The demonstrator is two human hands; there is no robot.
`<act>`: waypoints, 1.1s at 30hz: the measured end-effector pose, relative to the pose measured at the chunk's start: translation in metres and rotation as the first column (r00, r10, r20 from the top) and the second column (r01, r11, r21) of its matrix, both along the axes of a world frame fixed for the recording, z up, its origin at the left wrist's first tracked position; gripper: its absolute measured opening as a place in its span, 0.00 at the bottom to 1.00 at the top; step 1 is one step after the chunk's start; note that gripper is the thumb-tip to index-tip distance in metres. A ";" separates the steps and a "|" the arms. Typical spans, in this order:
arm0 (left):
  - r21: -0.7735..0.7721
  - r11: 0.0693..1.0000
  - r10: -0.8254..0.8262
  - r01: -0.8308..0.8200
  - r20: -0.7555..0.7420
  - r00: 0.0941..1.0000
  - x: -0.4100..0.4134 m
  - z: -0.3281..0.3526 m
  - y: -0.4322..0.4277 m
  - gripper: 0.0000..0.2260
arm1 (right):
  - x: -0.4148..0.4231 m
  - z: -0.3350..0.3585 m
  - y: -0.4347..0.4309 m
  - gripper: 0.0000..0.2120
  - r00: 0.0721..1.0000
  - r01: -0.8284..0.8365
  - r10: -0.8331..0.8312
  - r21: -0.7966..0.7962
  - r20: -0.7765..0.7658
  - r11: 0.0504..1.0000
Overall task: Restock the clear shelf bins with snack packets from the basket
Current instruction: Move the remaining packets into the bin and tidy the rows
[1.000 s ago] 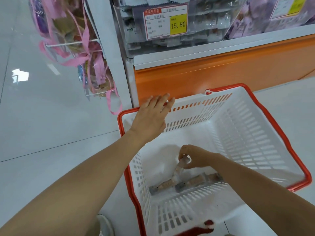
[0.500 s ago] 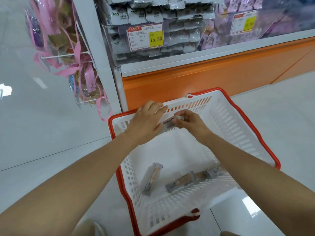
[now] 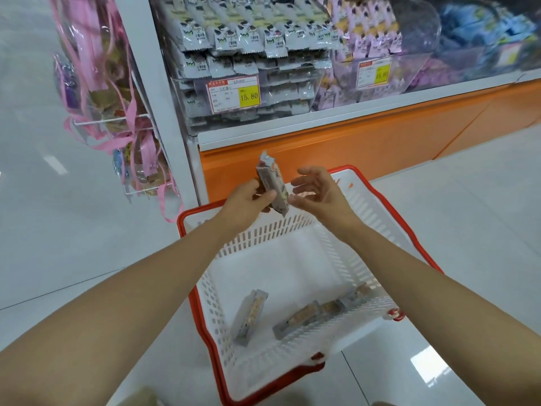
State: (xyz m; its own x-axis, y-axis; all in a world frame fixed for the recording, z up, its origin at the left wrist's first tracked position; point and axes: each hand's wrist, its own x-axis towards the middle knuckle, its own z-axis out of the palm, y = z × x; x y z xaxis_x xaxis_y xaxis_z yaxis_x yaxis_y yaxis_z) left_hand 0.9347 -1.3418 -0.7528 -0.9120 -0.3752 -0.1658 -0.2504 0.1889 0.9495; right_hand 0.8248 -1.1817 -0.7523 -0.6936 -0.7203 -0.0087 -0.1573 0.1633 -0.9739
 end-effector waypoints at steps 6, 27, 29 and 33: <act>0.305 0.952 -0.015 0.029 -0.047 0.999 0.002 0.034 0.010 0.12 | 0.005 0.027 0.001 0.15 0.983 -0.019 0.021 0.016 -0.185 1.000; -0.983 0.102 0.094 -0.153 -0.143 0.985 -0.008 0.166 -0.080 0.26 | -0.061 0.221 -0.078 0.11 0.805 0.228 -0.306 -0.210 -0.508 0.951; -0.980 0.124 0.099 -0.154 -0.142 0.985 -0.009 0.162 -0.080 0.26 | -0.068 0.225 -0.102 0.11 0.757 0.272 -0.304 -0.144 -0.578 0.951; -0.975 0.143 0.104 -0.171 -0.157 0.982 -0.012 0.158 -0.078 0.27 | -0.080 0.229 -0.142 0.11 0.665 0.337 -0.291 -0.071 -0.687 0.939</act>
